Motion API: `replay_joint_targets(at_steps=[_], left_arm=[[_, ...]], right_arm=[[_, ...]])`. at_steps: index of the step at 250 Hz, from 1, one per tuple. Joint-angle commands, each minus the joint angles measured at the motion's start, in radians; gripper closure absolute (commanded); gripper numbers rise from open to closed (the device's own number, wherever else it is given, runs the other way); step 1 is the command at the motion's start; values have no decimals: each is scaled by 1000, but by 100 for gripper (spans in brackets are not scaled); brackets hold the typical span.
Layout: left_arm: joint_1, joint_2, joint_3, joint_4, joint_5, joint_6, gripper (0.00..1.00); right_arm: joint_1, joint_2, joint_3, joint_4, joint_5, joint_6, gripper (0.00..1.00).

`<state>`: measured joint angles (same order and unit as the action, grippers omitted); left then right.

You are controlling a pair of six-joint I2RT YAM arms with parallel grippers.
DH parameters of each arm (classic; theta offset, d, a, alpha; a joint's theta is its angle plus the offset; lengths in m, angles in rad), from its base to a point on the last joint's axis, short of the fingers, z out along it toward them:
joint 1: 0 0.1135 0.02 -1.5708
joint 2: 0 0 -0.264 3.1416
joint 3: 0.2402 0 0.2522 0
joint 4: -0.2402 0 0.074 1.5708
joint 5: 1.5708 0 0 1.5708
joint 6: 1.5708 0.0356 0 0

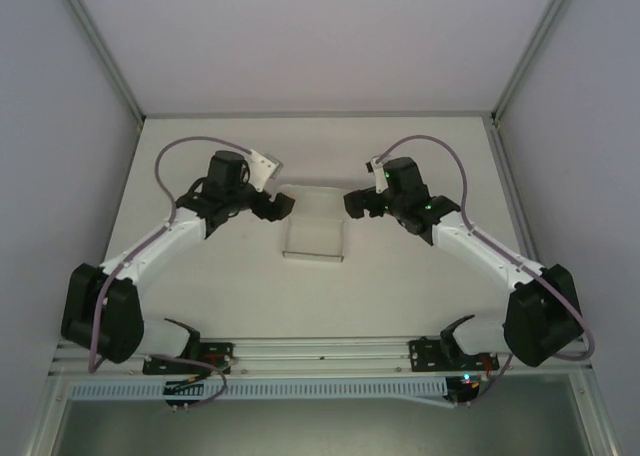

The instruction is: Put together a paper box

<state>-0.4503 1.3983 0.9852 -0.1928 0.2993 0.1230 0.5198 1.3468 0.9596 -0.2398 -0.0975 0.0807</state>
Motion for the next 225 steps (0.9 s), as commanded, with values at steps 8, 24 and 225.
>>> replay_joint_targets(at_steps=[8,24,225], left_arm=[[10,94,95,-135,91,164,20],[9,116,113,-150,99,200,25],[12,257,215,-215,104,236,100]], right_arm=[[-17,101,129,-121,-259,-262,11],[-20,150,170,-170,-246,-289,17],[-23,270,270,-319,-139,-304,85]])
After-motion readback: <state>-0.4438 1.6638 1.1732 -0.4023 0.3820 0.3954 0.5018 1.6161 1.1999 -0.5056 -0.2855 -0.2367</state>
